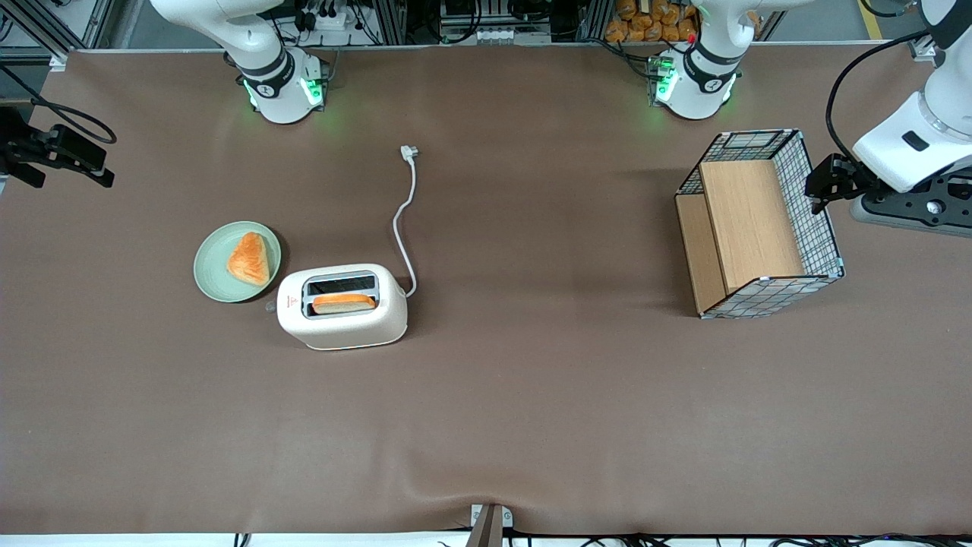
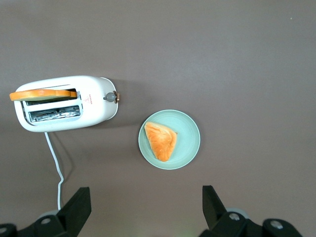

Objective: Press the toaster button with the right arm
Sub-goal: 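Move the right gripper to the lever on the white toaster's side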

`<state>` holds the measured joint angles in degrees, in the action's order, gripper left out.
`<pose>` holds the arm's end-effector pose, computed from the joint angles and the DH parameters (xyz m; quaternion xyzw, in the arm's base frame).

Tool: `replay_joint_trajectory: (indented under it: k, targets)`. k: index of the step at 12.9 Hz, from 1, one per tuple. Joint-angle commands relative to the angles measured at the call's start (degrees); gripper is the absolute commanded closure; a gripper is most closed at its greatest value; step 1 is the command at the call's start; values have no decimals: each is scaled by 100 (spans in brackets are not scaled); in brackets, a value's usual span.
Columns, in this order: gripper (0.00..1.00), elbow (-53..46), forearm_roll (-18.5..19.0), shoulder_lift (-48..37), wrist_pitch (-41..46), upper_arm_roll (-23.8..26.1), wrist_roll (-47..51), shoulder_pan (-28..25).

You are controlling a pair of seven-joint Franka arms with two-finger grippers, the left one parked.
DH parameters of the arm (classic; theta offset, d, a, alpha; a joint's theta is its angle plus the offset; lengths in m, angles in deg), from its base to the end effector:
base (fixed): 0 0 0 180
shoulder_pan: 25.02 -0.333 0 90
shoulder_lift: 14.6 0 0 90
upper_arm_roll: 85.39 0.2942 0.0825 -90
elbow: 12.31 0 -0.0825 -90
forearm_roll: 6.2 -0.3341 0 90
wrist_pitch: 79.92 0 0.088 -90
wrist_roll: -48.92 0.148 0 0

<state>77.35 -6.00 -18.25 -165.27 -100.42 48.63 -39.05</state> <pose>0.4778 -0.0128 0.5873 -0.9999 0.0060 0.0068 0.0066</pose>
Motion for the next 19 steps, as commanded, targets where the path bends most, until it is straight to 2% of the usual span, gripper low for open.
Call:
replay_joint_trajectory:
  k: [1, 3, 6, 8, 9, 10, 12, 13, 14, 16, 18, 19]
  targets:
    - [0, -45, 130, 31, 150, -17, 55, -21]
    - [0, -106, 147, 57, 142, -17, 73, -21]
    - [0, -124, -28, 241, 81, -9, 38, -73]
    - [0, -98, -623, 469, 37, -9, 29, -74]
    - [0, -45, -1088, 618, -59, -26, 29, -12]
    - [0, 60, -1240, 689, -234, -17, 38, 14]
    - [64, 323, -1286, 856, -638, -17, 38, -3]
    - [89, 403, -1294, 996, -771, -17, 38, -12]
    - [100, 412, -1294, 1189, -868, -9, 29, -29]
    - [100, 525, -1408, 1454, -1122, 0, 20, -38]
    - [100, 920, -2223, 1569, -1596, -8, -145, 23]
    - [100, 965, -2296, 1700, -1755, -9, -486, 23]
